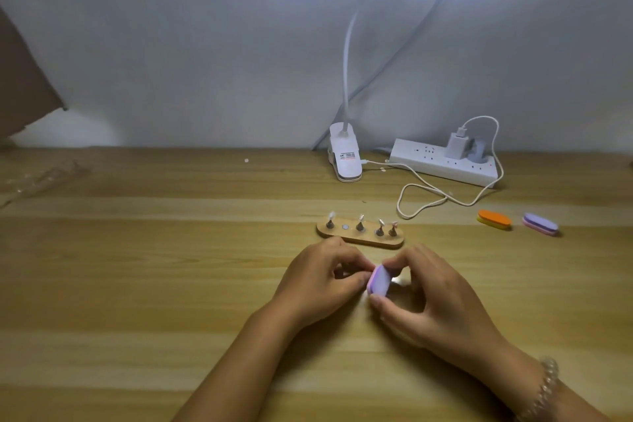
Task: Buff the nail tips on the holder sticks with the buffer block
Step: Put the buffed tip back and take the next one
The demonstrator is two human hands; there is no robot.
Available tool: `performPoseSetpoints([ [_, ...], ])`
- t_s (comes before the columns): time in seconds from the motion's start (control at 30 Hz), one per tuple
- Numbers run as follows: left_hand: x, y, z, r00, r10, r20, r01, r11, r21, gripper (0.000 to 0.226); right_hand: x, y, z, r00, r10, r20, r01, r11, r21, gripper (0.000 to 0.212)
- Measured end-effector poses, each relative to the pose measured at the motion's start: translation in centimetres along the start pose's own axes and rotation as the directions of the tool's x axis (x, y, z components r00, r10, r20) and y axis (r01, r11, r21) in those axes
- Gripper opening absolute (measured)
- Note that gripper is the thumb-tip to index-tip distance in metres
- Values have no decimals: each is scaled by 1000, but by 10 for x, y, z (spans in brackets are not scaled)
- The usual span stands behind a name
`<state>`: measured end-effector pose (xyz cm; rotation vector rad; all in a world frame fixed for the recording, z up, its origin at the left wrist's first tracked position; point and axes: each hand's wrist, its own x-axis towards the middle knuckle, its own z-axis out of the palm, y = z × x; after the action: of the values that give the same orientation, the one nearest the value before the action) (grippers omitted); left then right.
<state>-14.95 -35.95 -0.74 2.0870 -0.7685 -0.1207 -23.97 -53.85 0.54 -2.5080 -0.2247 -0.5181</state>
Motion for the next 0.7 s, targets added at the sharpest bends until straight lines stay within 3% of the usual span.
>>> performPoseSetpoints([
  [0.1,-1,-1,1,1000,1,-5,-1,1000,-1,22,4,4,-1,993,84,-78,-82,996,34,27],
  [0.23,0,1,1,1000,-15,-15,15,1000,9,15,3,0,3,999,-36,19,36,999,17,31],
  [0.37,0,3,0,1000,-14,-27,14,1000,24,14,8,3,2,996,52,-69,-49,998,44,28],
  [0.47,-1,4,-1,999,0,-33,0,1000,26,15,3,-1,6,998,-51,-36,50,999,-9,28],
  [0.6,-1,4,0,999,-3,-40,4,1000,26,13,5,3,4,991,71,-117,-70,997,13,28],
  [0.7,-1,3,-2,999,5,-42,-5,1000,18,16,5,2,5,999,16,-40,-14,999,35,28],
])
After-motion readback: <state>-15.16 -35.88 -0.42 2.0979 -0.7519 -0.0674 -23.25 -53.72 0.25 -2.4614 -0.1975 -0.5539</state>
